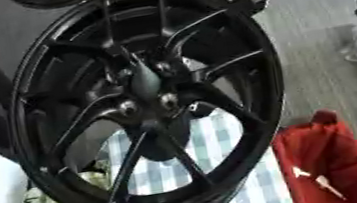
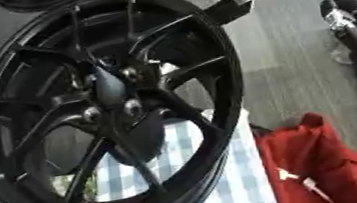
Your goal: Pull the pin out of the wheel hub.
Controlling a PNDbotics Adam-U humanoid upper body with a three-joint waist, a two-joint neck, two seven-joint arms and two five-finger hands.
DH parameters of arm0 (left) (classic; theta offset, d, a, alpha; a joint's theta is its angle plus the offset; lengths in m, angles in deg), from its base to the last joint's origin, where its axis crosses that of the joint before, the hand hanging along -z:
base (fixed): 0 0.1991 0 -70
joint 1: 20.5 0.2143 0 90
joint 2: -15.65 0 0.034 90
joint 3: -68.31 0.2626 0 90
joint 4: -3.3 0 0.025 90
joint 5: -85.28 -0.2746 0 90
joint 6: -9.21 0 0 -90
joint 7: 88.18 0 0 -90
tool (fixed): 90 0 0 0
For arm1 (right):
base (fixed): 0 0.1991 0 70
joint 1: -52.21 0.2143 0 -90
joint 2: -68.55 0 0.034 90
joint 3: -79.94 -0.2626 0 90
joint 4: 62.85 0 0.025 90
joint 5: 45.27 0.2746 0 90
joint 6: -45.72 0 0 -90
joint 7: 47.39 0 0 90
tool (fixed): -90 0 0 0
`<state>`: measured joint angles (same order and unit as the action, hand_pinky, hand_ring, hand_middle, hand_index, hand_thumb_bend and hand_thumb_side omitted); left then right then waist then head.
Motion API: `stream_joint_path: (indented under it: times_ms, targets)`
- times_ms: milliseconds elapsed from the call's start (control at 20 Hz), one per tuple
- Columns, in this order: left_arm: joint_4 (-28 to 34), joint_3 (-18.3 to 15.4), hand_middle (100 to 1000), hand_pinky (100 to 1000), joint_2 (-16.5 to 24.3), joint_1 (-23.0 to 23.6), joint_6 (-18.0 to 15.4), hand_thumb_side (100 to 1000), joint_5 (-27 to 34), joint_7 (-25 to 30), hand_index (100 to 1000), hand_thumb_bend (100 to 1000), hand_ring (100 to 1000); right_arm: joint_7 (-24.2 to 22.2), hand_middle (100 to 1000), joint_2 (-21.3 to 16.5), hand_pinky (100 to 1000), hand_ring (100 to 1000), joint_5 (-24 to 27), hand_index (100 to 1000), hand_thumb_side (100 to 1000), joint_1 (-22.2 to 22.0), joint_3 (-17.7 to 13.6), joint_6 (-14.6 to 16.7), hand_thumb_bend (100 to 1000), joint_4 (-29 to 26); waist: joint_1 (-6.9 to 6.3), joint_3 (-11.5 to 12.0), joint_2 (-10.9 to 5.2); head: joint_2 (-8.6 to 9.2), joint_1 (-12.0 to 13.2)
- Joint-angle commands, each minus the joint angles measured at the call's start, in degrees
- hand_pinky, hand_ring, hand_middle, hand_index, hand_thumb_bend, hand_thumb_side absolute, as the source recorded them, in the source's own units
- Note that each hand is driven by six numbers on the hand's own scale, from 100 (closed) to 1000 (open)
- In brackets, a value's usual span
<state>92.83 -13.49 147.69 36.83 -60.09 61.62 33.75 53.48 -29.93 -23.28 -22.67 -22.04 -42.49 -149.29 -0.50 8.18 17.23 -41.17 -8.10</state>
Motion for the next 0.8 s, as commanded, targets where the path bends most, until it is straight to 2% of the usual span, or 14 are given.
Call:
stream_joint_path:
  times_ms: [50, 250, 450, 600, 700, 800]
  targets:
    - [-0.57, -1.45, 779, 881, 1.95, -0.58, -0.93, 544, -0.3, 0.3, 827, 618, 832, 0.08, 864, -1.46, 954, 845, 0.46, 828, 404, 0.62, -0.57, 0.05, 312, -1.12, -0.07, -0.07, -0.71, 0.76, -0.25]
    - [-0.67, -0.91, 781, 879, 1.6, -0.89, -1.6, 566, 0.06, 1.2, 831, 639, 831, 0.01, 864, -1.47, 954, 845, 0.53, 828, 405, 0.7, -0.5, 0.04, 309, -1.18, -0.08, -0.17, -0.74, 1.03, -0.33]
    - [-0.56, -0.79, 773, 873, 1.17, -1.32, -1.51, 523, 0.07, 1.08, 824, 581, 826, -0.06, 864, -1.49, 954, 845, 0.57, 828, 406, 0.73, -0.46, 0.03, 307, -1.23, -0.12, -0.26, -0.76, 1.19, -0.41]
    - [0.1, -1.01, 767, 862, 0.3, -2.02, -0.91, 505, 1.03, 0.13, 820, 486, 819, -0.06, 864, -1.45, 954, 845, 0.58, 828, 406, 0.7, -0.48, 0.03, 306, -1.27, -0.09, -0.27, -0.76, 1.33, -0.5]
    - [1.11, -1.41, 760, 847, -0.93, -2.83, -0.1, 471, 2.3, -1.44, 814, 366, 808, -0.05, 864, -1.39, 954, 845, 0.63, 828, 406, 0.69, -0.5, 0.06, 305, -1.33, 0.01, -0.28, -0.8, 1.29, -0.57]
    - [2.48, -2.18, 749, 824, -3.03, -3.93, 0.9, 498, 4.64, -4.25, 811, 223, 792, -0.01, 864, -1.35, 954, 845, 0.66, 828, 406, 0.58, -0.53, 0.08, 304, -1.35, 0.09, -0.19, -0.86, 1.14, -0.52]
